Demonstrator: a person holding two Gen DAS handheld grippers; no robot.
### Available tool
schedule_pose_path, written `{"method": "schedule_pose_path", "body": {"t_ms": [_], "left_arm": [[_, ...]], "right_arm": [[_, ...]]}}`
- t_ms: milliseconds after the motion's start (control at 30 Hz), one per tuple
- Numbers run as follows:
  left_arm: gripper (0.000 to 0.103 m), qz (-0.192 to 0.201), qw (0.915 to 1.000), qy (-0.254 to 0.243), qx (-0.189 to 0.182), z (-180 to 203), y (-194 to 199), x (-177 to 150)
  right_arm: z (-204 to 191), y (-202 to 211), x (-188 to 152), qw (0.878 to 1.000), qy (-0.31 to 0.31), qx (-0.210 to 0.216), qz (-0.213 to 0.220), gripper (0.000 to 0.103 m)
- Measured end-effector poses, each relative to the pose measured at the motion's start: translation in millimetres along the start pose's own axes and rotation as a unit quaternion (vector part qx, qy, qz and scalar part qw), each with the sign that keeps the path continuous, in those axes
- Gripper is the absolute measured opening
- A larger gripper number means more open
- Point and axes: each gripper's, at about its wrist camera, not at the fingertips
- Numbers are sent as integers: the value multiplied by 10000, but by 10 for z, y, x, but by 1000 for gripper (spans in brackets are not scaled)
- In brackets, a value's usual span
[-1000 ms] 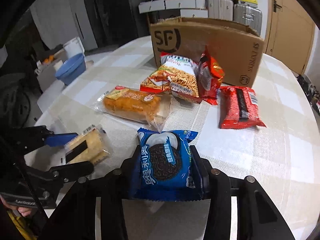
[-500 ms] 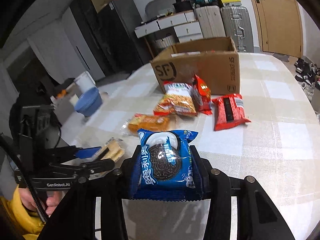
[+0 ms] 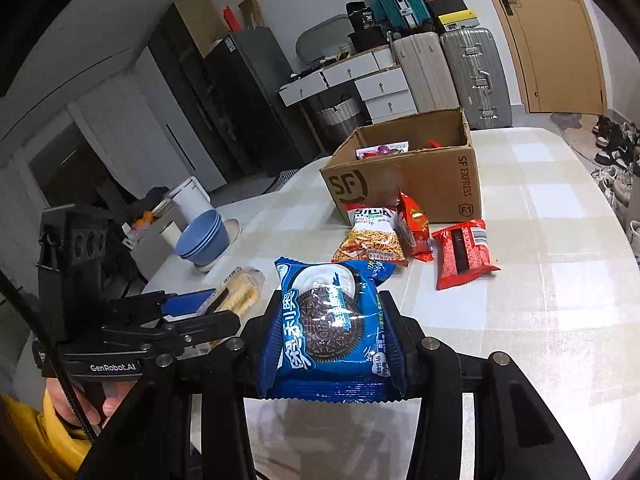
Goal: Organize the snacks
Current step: 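Carry the Oreo pack and cracker pack over the box with both grippers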
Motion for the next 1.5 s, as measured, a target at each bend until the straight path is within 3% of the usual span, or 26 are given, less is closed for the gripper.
{"method": "schedule_pose_path", "body": {"t_ms": [333,567,733,1133,1500], "left_arm": [[57,356,9990,-271,27,63,233,543],[57,620,9973,-373,142,-4,343,1226],[57,650,9977,-177,-59,-94,271,1784],[57,247,9996,50,145,-362,-597,2884],[57,-25,9997,84,208,-410,-1224,3056]], "right_arm": [[-11,119,545,9993,241,-1,280,45],[7,156,1153,9967,445,-238,632,45],[83,19,1595,9952,506,-408,736,45],[610,-489,2334,9952,125,-699,680,45],[907,-989,2578,9966,22,-788,238,45]]}}
Point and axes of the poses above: each gripper's, at about its wrist camera, not at the fingertips, and y roughly against the way its jaws point, z to its right, x to its top, and after that the axes turned 10 degrees about -z, right-handed
